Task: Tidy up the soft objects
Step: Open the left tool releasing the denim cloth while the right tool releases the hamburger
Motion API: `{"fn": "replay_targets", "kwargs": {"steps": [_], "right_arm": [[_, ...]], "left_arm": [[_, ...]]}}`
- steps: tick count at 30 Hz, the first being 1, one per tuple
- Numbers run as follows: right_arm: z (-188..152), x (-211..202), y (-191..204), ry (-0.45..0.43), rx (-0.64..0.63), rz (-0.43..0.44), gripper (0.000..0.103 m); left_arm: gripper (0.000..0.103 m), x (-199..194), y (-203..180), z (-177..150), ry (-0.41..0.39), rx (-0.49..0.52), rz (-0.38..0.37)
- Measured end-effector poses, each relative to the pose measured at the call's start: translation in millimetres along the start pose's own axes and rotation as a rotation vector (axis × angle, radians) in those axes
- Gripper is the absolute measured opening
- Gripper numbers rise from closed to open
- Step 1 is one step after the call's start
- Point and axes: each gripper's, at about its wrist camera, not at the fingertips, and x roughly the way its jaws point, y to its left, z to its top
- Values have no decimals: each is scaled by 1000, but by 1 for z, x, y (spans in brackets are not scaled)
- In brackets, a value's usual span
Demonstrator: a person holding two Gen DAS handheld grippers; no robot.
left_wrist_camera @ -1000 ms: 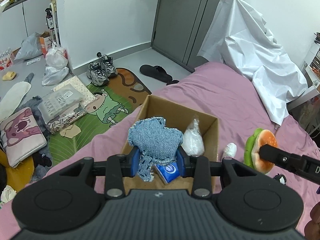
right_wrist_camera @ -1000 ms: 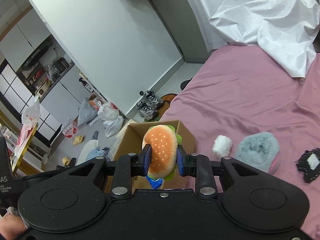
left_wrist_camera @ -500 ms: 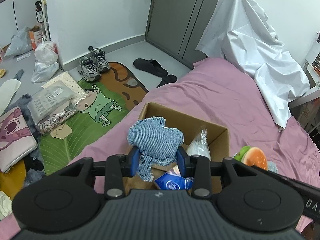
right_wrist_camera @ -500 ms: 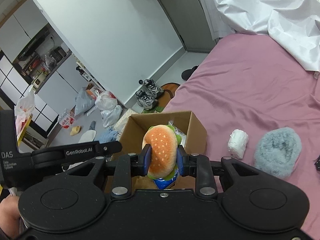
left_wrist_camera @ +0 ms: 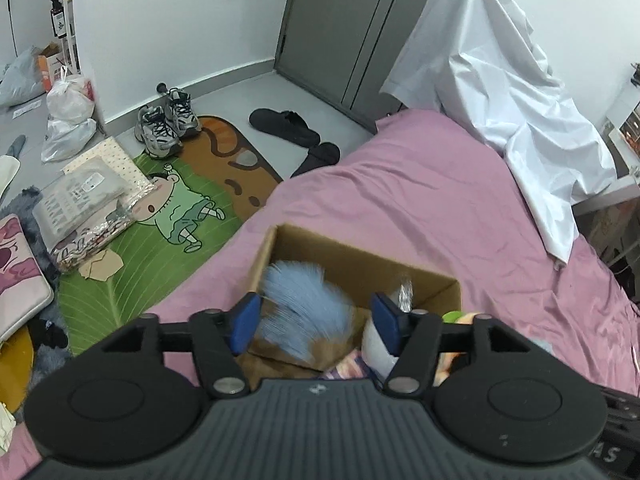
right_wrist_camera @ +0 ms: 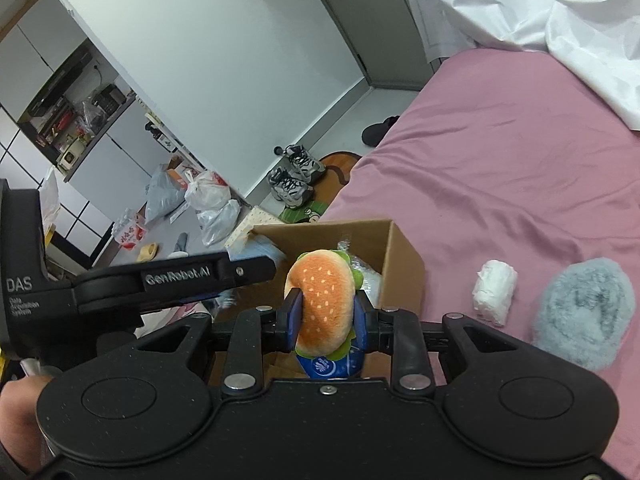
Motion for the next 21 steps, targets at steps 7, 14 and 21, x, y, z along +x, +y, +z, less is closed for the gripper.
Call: {"fn": "replay_targets", "kwargs": {"steps": [7, 14, 21], "right_arm": [[1, 12, 8, 26, 14, 22, 27], [3, 13, 20, 7, 27, 103, 37], [0, 12, 25, 43, 38, 118, 58]], "left_arm": [[69, -16, 19, 13, -26, -25, 44], [77, -32, 30, 10, -19, -4, 60], [85, -47, 31, 4, -14, 51, 85]]}}
